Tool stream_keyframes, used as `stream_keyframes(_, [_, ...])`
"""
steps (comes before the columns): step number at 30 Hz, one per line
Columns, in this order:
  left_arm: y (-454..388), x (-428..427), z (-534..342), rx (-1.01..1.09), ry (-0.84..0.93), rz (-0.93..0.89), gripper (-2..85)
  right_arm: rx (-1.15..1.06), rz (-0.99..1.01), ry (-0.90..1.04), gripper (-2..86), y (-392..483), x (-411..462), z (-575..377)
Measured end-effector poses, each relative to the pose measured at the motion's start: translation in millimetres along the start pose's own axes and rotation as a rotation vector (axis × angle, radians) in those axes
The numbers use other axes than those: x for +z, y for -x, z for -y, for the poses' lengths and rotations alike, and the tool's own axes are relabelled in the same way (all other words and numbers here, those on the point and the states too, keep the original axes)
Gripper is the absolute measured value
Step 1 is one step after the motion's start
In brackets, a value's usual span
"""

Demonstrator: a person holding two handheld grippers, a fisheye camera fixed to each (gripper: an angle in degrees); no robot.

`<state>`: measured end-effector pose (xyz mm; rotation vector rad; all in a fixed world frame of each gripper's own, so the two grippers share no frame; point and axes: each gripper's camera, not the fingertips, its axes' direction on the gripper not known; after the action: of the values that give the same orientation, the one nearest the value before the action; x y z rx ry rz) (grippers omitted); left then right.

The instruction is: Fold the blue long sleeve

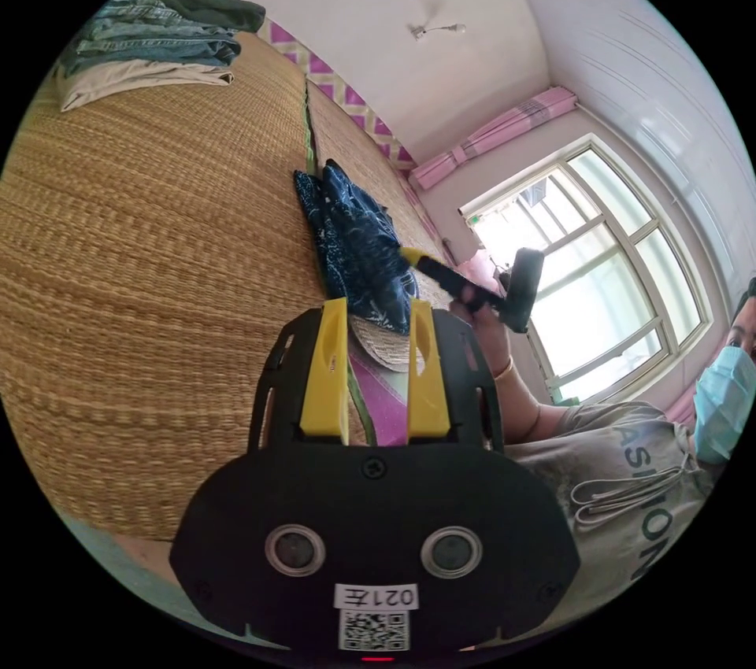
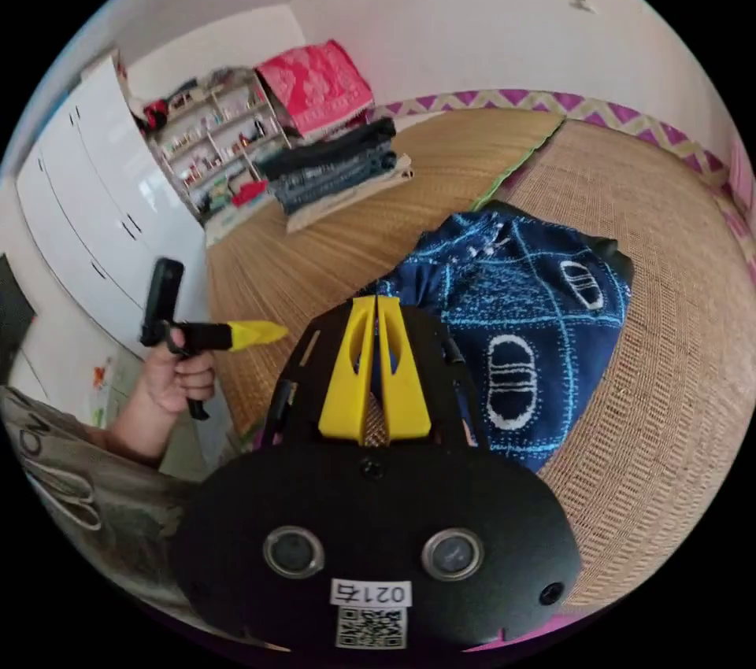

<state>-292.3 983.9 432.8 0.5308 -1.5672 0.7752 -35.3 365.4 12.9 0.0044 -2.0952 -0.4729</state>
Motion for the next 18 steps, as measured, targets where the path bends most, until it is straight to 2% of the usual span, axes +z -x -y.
stream_keyframes(6, [10.1, 10.2, 32.8, 0.017, 0.026, -0.019, 10.8, 0.290, 0.211, -0.251, -1.0, -135.0, -177.7, -38.7])
stream_keyframes(8, [12.9, 19.3, 44.5, 0.023, 0.038, -0.031, 10.9, 0.360, 0.207, -0.303, -0.9, -173.9, -225.7, -70.2])
stream_keyframes(10, [16.1, 27.8, 55.3, 0.030, 0.047, -0.032, 10.9, 0.446, 0.092, -0.292, -0.9, -220.0, -269.6, -122.1])
stream_keyframes(13, [26.4, 44.1, 73.1, 0.031, 0.068, -0.033, 10.9, 0.575, -0.012, -0.199, -0.6, -272.8, -273.8, -198.3])
stream_keyframes(15, [38.2, 57.9, 88.1, 0.025, 0.088, -0.035, 10.8, 0.657, 0.049, -0.144, -0.5, -301.3, -256.8, -241.4])
stream_keyframes(16, [41.4, 61.5, 92.4, 0.024, 0.096, -0.034, 10.8, 0.721, 0.105, -0.157, -0.5, -313.6, -249.6, -268.4])
stream_keyframes(18, [52.2, 74.1, 112.0, 0.031, 0.132, -0.018, 10.8, 0.716, 0.157, -0.244, -0.4, -311.5, -255.9, -289.2])
